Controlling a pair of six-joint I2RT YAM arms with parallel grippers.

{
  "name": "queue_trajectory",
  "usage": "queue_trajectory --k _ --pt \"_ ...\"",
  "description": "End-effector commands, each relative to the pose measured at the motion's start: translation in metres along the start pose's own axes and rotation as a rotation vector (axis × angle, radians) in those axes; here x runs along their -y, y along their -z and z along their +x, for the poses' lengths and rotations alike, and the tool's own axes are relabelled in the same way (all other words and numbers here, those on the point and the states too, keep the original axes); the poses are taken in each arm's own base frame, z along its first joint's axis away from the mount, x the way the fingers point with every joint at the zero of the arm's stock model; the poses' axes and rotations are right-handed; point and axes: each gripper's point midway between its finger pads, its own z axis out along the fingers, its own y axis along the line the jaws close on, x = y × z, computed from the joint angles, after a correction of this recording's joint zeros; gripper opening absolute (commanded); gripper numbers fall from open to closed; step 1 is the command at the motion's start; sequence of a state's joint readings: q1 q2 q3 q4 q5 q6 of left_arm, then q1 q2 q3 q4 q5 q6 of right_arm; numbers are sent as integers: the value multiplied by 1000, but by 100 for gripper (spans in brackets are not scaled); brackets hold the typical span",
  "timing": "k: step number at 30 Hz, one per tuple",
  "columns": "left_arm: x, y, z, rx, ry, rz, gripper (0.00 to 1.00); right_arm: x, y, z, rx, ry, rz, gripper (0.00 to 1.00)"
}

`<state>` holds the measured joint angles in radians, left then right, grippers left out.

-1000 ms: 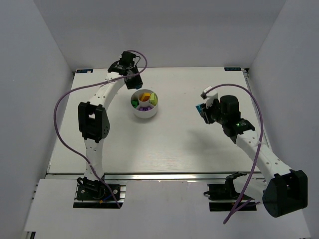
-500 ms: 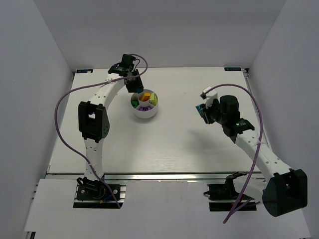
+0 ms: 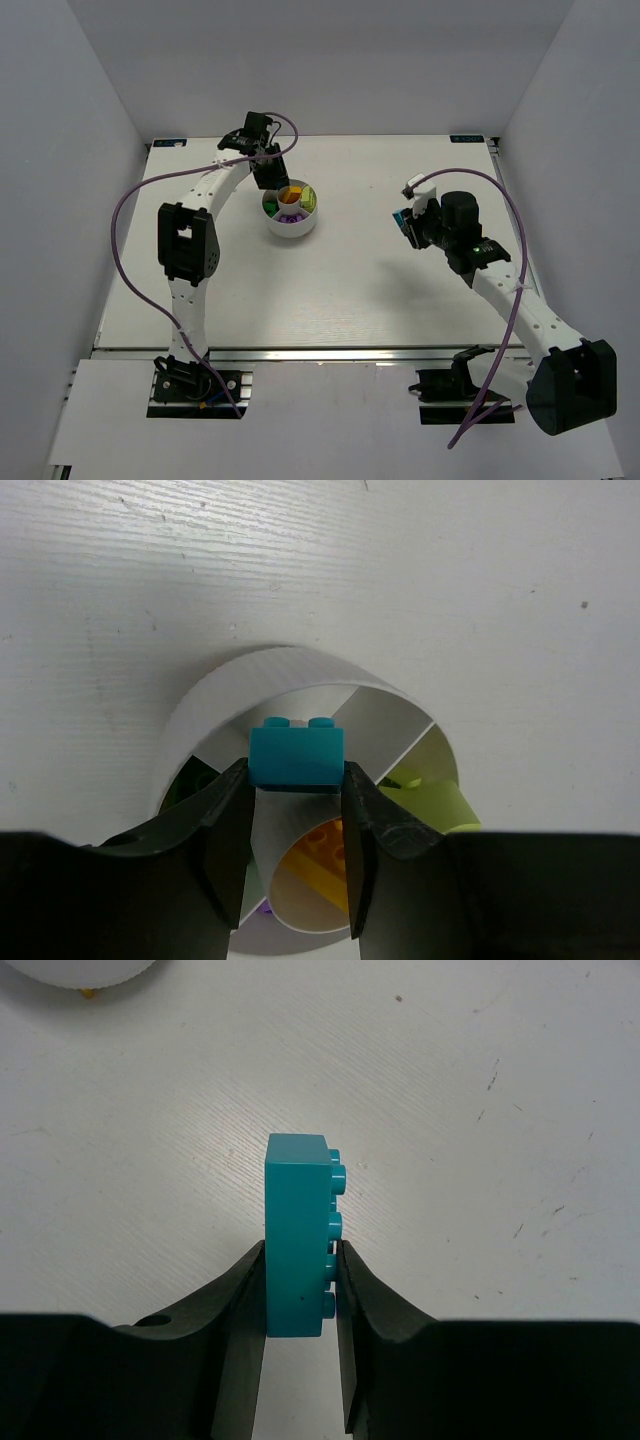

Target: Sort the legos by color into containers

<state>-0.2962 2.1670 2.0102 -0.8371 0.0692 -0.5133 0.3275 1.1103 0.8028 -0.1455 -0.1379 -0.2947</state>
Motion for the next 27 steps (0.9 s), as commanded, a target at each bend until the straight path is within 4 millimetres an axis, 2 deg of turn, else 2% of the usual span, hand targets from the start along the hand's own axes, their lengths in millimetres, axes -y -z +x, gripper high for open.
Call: queue_trajectory --k 1,2,8,10,12,13,19,22,23,26,27 --pt "4 12 -4 19 -14 26 38 3 -1 -12 49 10 6 0" --pt "4 13 -5 20 -14 26 44 3 -1 -12 51 12 5 0" --pt "9 24 -14 51 -17 37 47 2 -1 -11 49 11 2 0" --pt "11 28 -17 60 -17 41 57 1 -1 -12 49 11 0 0" --pt "12 31 -19 66 -18 45 58 3 -1 -12 48 8 4 0" --pt "13 32 -19 65 -18 47 66 2 -2 -11 48 10 0 0" --pt "16 43 -27 93 -24 52 68 3 -2 -10 44 8 4 0" --pt "22 59 -40 144 -27 65 68 2 -2 -10 43 8 0 0" --pt "26 74 -50 186 -30 74 68 1 -1 -11 46 9 -3 0" --pt "32 97 -67 276 -35 89 67 -8 -2 -11 53 20 -52 0" --pt "37 118 -74 319 -37 111 66 -13 -2 -11 58 31 -79 0"
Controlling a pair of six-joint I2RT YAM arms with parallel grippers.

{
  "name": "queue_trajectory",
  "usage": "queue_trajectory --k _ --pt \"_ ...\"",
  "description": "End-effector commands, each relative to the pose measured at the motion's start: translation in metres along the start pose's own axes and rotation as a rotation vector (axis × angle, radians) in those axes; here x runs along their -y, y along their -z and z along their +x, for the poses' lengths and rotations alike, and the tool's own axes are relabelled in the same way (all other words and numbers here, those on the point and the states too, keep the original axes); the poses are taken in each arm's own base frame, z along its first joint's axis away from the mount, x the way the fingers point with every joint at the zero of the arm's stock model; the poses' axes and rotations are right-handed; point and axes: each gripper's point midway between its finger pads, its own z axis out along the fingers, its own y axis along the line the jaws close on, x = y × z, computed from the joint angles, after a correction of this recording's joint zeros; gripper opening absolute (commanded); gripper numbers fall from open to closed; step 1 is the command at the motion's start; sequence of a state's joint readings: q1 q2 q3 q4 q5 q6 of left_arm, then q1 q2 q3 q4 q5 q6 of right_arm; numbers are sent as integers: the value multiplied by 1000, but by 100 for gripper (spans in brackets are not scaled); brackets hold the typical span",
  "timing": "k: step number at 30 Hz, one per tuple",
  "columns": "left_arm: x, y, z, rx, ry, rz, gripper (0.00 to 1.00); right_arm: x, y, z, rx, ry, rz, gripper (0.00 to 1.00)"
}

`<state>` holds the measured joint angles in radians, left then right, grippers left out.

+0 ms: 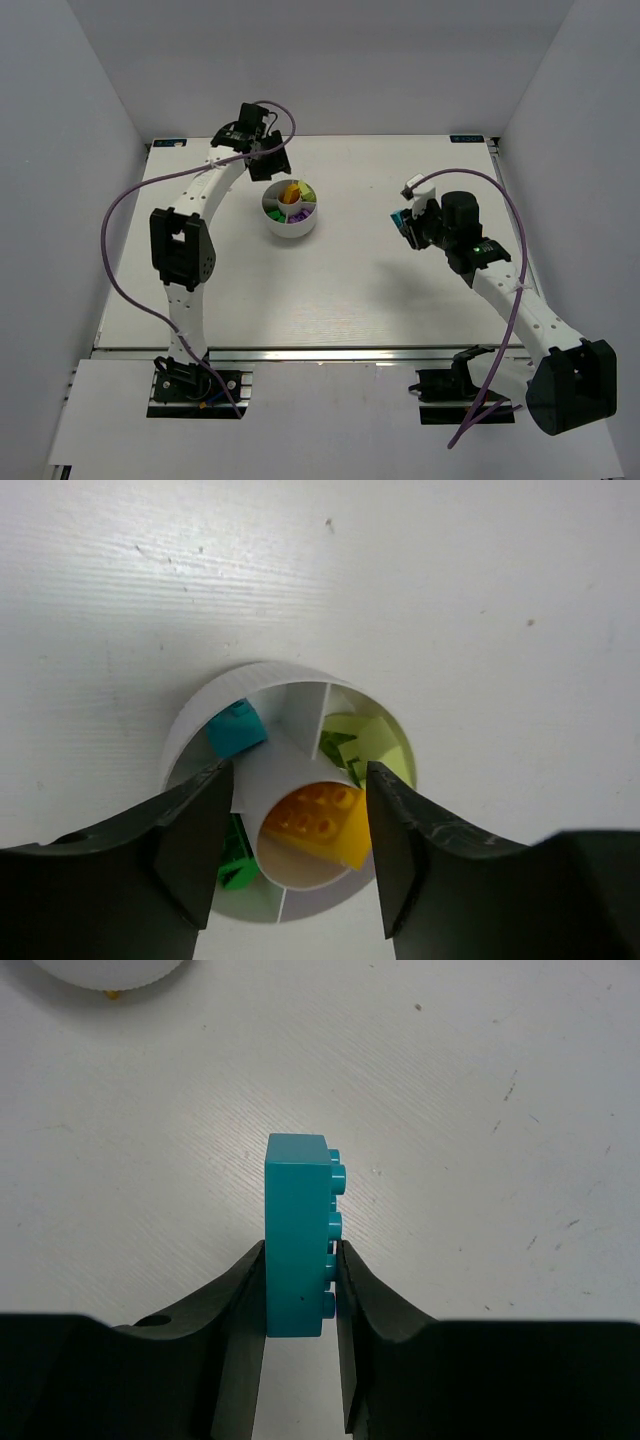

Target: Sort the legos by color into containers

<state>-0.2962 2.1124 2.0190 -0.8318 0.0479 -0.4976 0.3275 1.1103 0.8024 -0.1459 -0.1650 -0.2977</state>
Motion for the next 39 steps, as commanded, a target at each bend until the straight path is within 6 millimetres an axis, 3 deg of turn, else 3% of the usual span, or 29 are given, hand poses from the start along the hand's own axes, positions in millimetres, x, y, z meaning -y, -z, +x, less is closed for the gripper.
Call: queue_trajectory --k 1,4,5,6,7,8,9,10,11,12,13,15,17,20,26,30,39 --pt "30 99 -73 305 -14 87 64 -14 -1 -9 51 44 -87 0" --pt "37 135 -79 394 -35 149 42 -45 7 -11 104 137 -261 0" --pt "45 141 -74 395 -57 207 24 -63 13 -15 147 170 -355 0" --pt "56 134 -43 313 -99 299 18 -73 15 -10 167 225 -403 0" --pt "76 157 -40 349 -137 414 15 -81 20 -9 184 252 -445 0" --pt "83 160 -27 324 -159 482 16 -94 25 -12 209 269 -517 0" --pt "97 156 14 191 -188 624 21 -98 25 -12 211 286 -540 0" --pt "112 161 28 158 -210 726 27 -103 23 -10 209 294 -561 0" --pt "115 160 44 96 -203 784 35 -110 23 -10 215 314 -584 0" --pt "124 162 59 52 -210 844 50 -113 22 -9 211 325 -597 0" --pt "128 159 86 -18 -220 871 56 -118 23 -10 219 348 -613 0" --pt "130 157 105 -46 -216 873 66 -130 23 -12 229 373 -653 0" --pt "135 157 126 -75 -209 899 68 -131 20 -16 230 396 -648 0" --pt "143 159 146 -116 -207 918 71 -131 12 -24 228 426 -629 0" --pt "148 166 165 -135 -203 957 75 -133 -4 -43 232 442 -600 0" --pt "147 165 174 -153 -202 965 75 -134 -10 -44 223 433 -587 0" --pt "138 147 191 -215 -172 907 75 -129 -13 -58 249 450 -534 0"
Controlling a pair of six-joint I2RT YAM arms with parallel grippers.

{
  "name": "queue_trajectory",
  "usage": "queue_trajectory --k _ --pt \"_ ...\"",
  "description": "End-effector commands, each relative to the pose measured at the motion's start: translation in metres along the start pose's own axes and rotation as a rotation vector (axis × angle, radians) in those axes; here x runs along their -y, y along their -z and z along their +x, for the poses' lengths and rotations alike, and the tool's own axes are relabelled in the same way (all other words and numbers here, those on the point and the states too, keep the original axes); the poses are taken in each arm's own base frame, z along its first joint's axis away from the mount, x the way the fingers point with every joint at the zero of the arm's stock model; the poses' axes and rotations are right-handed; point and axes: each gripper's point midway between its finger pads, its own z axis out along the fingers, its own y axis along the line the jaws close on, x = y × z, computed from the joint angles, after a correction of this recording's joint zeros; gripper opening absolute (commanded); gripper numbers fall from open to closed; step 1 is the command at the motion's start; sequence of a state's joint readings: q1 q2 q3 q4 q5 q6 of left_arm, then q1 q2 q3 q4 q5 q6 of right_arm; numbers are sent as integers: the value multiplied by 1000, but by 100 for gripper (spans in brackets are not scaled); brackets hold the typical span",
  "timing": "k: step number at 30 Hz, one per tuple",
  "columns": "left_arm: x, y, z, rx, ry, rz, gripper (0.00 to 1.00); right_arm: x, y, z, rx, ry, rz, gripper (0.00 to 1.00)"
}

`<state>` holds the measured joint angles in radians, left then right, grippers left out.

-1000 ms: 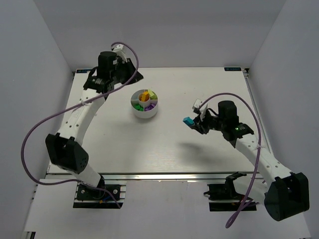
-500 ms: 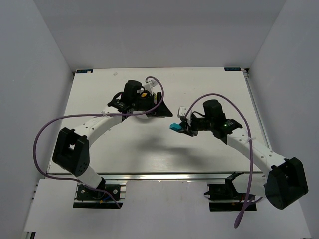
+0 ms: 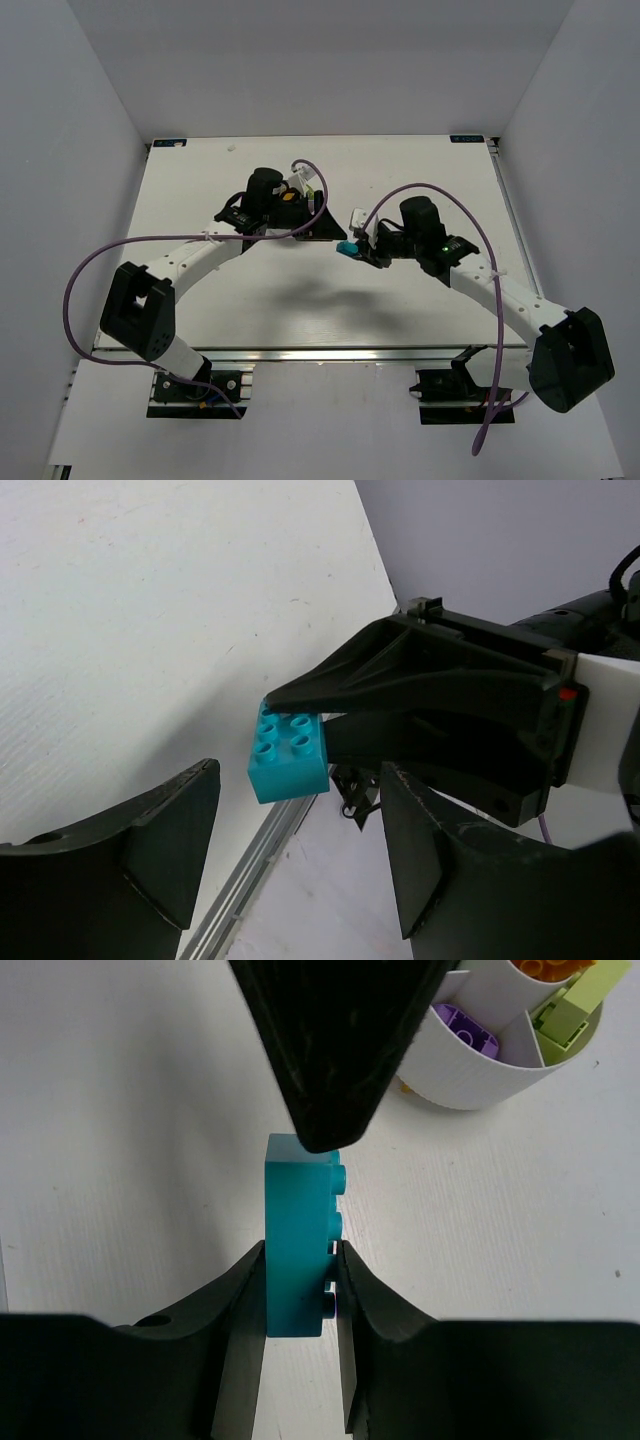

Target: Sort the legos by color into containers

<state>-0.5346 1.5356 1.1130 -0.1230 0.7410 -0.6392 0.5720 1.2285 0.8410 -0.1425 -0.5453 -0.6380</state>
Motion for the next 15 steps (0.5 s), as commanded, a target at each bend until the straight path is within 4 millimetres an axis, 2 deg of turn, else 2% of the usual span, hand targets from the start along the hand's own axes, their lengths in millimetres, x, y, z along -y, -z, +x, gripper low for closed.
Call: queue_trajectory --k 1,7,15 --pt "6 0 4 -6 -5 12 75 21 3 -32 66 59 66 0" --pt "4 -4 4 -14 14 13 74 29 3 -30 58 48 110 0" --pt "-2 -12 3 -25 33 -12 72 31 4 -39 81 50 120 0"
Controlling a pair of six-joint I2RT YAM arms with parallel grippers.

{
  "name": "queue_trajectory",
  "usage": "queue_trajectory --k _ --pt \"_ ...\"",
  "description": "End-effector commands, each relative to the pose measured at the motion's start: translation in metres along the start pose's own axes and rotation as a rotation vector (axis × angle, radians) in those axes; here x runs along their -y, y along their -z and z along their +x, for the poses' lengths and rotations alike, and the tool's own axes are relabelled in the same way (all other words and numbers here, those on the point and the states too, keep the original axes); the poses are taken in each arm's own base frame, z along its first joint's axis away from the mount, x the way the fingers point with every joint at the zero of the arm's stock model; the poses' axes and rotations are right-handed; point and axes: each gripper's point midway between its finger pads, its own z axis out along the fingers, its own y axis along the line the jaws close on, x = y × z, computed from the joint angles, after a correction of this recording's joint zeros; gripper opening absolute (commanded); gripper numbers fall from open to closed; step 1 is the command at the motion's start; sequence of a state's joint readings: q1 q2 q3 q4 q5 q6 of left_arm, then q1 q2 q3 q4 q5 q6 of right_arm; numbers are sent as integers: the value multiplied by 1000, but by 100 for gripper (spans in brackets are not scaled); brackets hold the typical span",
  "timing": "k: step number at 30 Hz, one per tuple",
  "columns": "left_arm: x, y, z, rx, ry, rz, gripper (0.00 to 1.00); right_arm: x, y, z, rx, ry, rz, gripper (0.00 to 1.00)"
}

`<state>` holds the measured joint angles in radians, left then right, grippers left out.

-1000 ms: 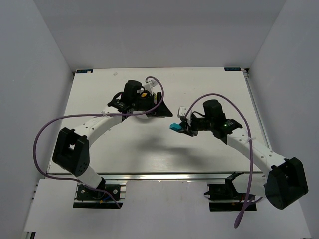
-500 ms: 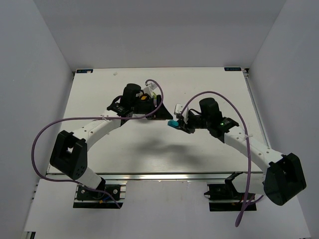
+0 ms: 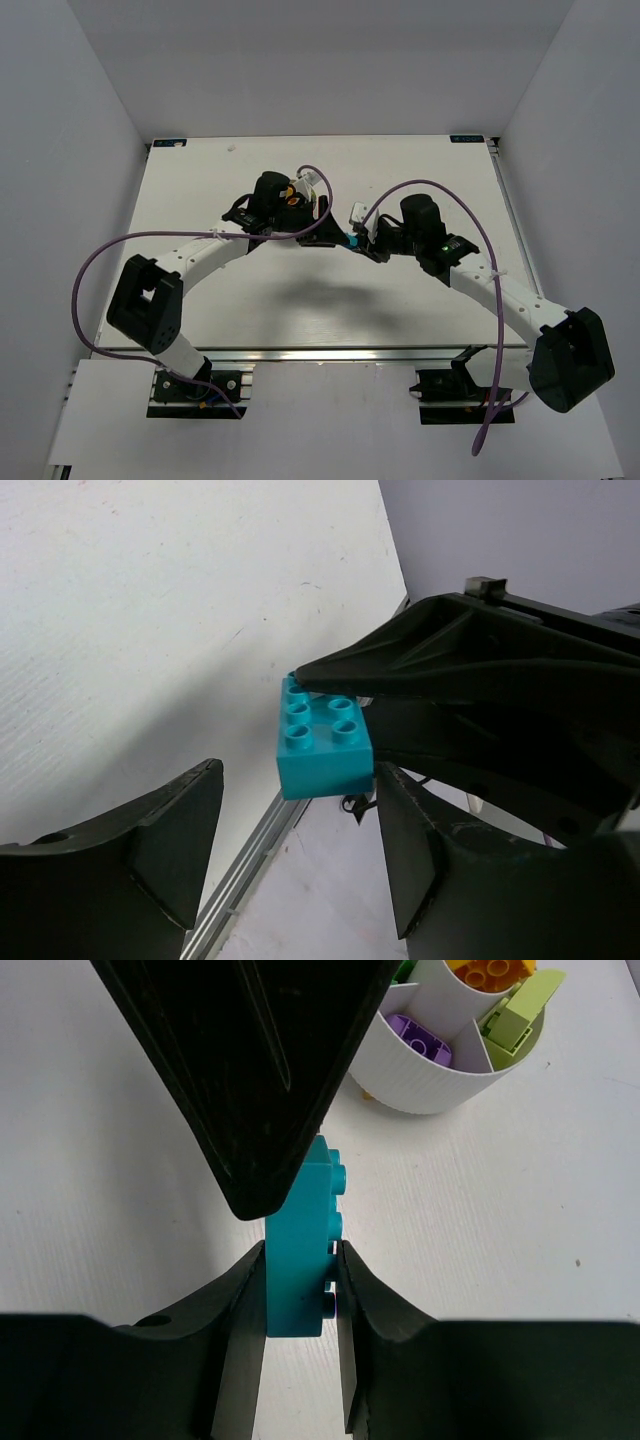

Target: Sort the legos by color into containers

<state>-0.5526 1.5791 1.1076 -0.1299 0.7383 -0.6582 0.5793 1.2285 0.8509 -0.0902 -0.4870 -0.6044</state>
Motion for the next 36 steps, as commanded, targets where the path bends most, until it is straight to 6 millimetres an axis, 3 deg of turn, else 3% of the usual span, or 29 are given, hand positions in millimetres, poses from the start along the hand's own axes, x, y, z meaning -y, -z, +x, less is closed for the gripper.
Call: queue_trajectory --k 1,14,18,19,20,21,22,23,26,27,29,30,32,33,35,36 --pt "8 0 -10 23 -14 2 72 14 1 -30 72 44 41 0" --pt "4 -9 -20 34 8 -4 60 7 0 -27 68 36 25 0" --pt "4 -10 -20 29 11 2 43 8 -1 -27 68 34 28 0" --pt "4 -10 -19 27 11 4 30 7 -1 -26 67 33 26 0" --pt "4 -11 -19 26 9 5 24 6 -1 -26 66 27 25 0" --pt "4 -11 -19 25 11 7 18 7 -1 -26 66 28 31 11" --pt "5 -11 -19 23 10 11 5 6 -1 -24 65 25 30 15" --pt "5 -11 -18 22 10 12 0 7 0 -24 65 23 37 18" --pt "6 -10 -19 27 3 14 0 7 0 -21 61 15 49 38" --pt "7 -8 -20 33 -4 9 0 10 1 -19 50 -4 68 63" --pt "-9 -1 -27 64 -16 -88 0 17 1 -20 58 -19 104 89" --pt "-8 9 -45 112 -58 -146 0 23 3 -17 43 -46 140 89" --pt "-28 25 -55 132 -123 -325 0 25 5 -10 15 -68 159 89" --pt "-32 40 -83 220 -164 -425 0 27 7 -4 1 -85 181 89" --pt "-38 58 -97 253 -194 -521 0 29 11 0 7 -95 204 85" --pt "-38 73 -116 317 -209 -581 0 32 14 4 8 -108 222 60"
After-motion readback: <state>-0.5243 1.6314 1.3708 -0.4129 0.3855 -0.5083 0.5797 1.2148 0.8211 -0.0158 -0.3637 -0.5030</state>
